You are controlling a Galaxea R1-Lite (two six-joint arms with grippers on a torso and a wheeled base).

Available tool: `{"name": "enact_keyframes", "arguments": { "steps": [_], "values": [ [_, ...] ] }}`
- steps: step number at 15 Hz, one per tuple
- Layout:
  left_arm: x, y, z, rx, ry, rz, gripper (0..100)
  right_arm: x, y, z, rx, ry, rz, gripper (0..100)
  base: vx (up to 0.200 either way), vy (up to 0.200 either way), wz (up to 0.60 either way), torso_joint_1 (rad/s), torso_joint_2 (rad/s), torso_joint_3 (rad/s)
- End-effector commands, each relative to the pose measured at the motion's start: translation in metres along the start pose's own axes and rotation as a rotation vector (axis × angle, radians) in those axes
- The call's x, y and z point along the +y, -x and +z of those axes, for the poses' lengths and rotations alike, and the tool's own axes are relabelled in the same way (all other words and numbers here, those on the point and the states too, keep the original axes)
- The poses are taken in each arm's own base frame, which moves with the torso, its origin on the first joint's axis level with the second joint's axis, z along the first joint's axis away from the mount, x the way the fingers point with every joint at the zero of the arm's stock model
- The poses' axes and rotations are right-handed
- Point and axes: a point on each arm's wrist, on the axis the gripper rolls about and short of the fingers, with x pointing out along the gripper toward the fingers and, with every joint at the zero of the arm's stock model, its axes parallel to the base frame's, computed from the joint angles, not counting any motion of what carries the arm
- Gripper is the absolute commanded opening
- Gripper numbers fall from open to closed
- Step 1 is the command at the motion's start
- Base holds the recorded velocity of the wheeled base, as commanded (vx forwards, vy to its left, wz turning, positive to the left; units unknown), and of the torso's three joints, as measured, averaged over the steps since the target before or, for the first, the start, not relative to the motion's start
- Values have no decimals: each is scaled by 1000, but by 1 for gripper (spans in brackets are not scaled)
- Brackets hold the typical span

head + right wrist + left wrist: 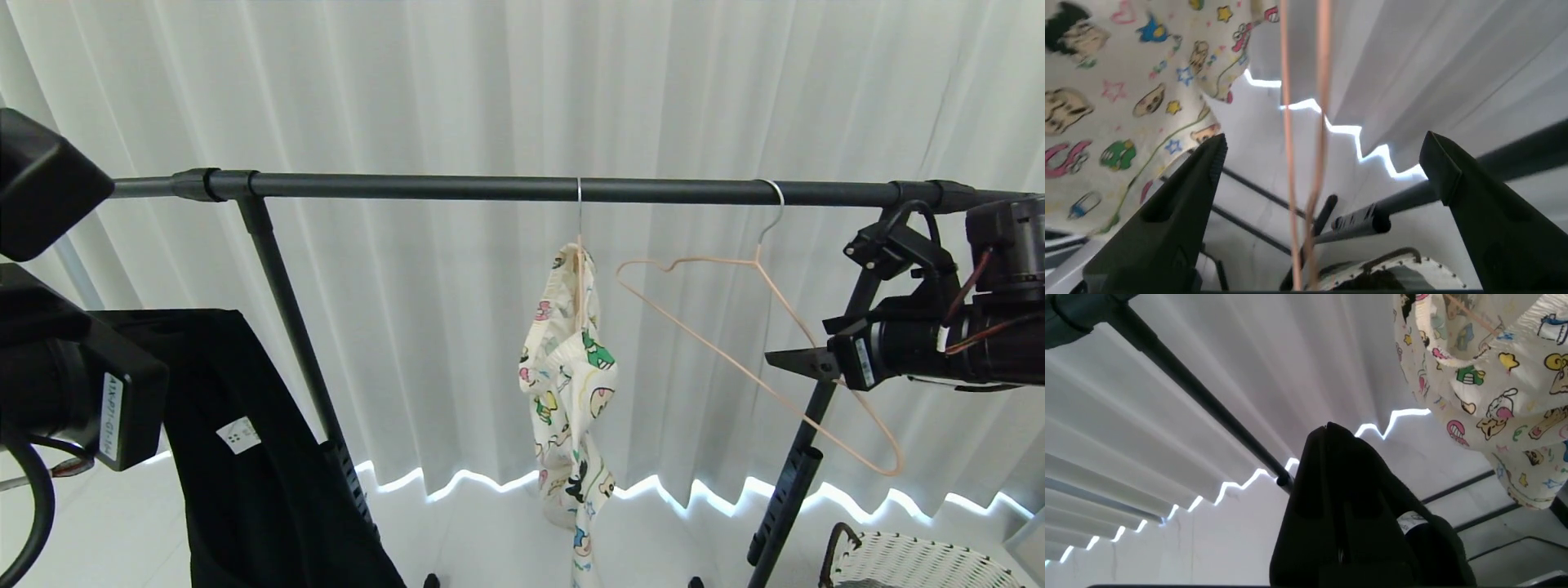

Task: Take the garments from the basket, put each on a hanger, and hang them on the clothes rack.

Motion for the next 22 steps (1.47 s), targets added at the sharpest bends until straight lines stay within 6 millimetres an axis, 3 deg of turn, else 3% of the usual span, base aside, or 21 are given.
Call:
{"name": "enact_keyframes", "arguments": {
  "steps": [1,9,10,18,22],
  "values": [
    [0,0,0,0,0,1,0,-12,-22,-5,46,-27,9,100,0,0,0,0,0,0],
    [-1,-1,-2,7,-1,-1,0,-15,-33,-9,67,-39,44,100,0,0,0,0,0,0],
    [-1,-1,-2,7,-1,-1,0,-15,-33,-9,69,-38,43,0,0,0,0,0,0,0],
    [0,2,-3,2,-1,0,0,-13,-26,-6,46,-36,39,0,0,0,0,0,0,0],
    [1,5,-3,-10,3,4,0,-10,-6,4,-16,-62,24,0,0,0,0,0,0,0]
  ]
}}
